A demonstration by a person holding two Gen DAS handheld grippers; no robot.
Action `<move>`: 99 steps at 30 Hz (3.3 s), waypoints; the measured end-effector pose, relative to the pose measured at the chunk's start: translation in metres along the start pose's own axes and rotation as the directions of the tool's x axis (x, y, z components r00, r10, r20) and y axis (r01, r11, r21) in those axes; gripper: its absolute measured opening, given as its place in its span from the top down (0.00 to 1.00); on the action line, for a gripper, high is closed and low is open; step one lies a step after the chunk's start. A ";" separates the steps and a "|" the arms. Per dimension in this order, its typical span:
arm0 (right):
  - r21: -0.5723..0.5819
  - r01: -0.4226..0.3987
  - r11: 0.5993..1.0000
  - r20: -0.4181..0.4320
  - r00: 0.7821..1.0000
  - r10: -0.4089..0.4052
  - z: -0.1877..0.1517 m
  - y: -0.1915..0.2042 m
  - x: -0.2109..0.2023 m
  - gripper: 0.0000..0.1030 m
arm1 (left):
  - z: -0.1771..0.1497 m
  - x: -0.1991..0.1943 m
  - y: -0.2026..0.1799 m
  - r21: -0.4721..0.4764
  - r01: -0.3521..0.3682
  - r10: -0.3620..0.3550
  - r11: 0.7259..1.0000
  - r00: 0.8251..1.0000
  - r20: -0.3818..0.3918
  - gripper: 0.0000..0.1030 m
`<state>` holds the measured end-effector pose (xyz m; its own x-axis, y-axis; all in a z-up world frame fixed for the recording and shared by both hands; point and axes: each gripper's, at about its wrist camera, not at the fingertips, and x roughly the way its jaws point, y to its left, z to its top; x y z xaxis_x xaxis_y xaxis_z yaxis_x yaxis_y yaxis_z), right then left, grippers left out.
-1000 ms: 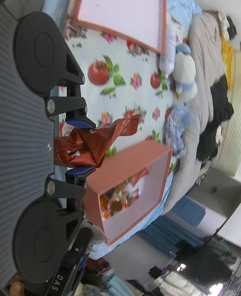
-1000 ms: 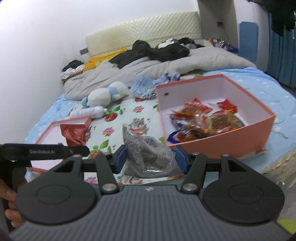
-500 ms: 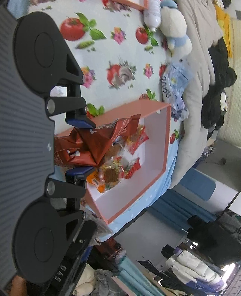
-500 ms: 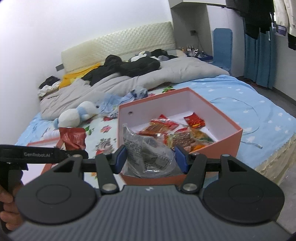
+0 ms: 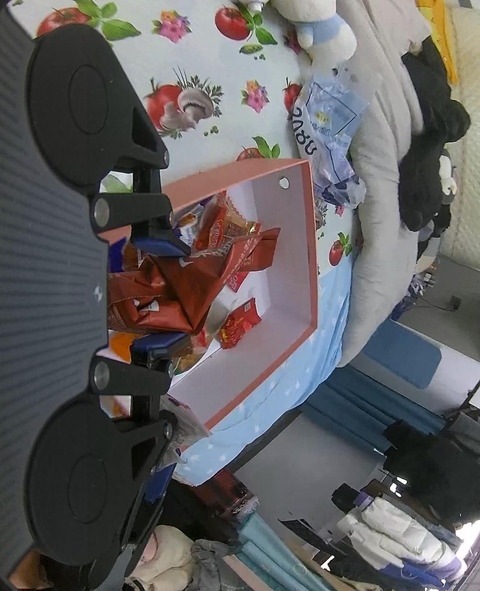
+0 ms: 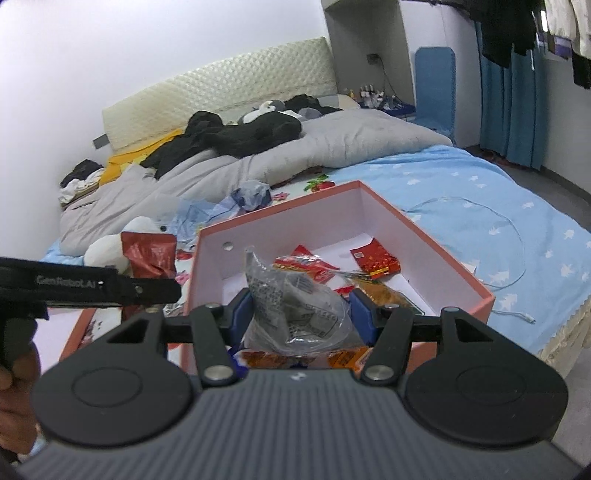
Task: Organize snacks
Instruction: 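Open both tools to drop the bags into the deep pink box, then withdraw both tools back from the deep pink box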
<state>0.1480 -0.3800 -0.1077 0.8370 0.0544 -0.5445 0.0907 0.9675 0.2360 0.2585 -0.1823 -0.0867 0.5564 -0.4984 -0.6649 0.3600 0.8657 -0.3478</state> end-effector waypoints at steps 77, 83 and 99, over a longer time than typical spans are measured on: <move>0.016 0.044 0.999 0.157 0.987 -0.046 -0.050 0.036 -0.140 0.22 | -0.111 -0.191 -0.052 0.109 -0.139 0.105 0.984 0.955 0.276 0.33; 0.030 0.057 0.998 0.132 0.989 -0.060 -0.060 0.031 -0.132 0.22 | -0.115 -0.186 -0.047 0.109 -0.167 0.133 0.980 0.954 0.267 0.33; 0.020 0.062 0.998 0.097 0.993 -0.064 -0.064 0.027 -0.111 0.22 | -0.114 -0.155 -0.023 0.073 -0.190 0.172 0.979 0.963 0.207 0.33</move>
<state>0.0233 -0.3439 -0.0924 0.8779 -0.0314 -0.4778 0.1531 0.9639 0.2180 0.0784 -0.1193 -0.0513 0.7528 -0.3408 -0.5631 0.3012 0.9391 -0.1657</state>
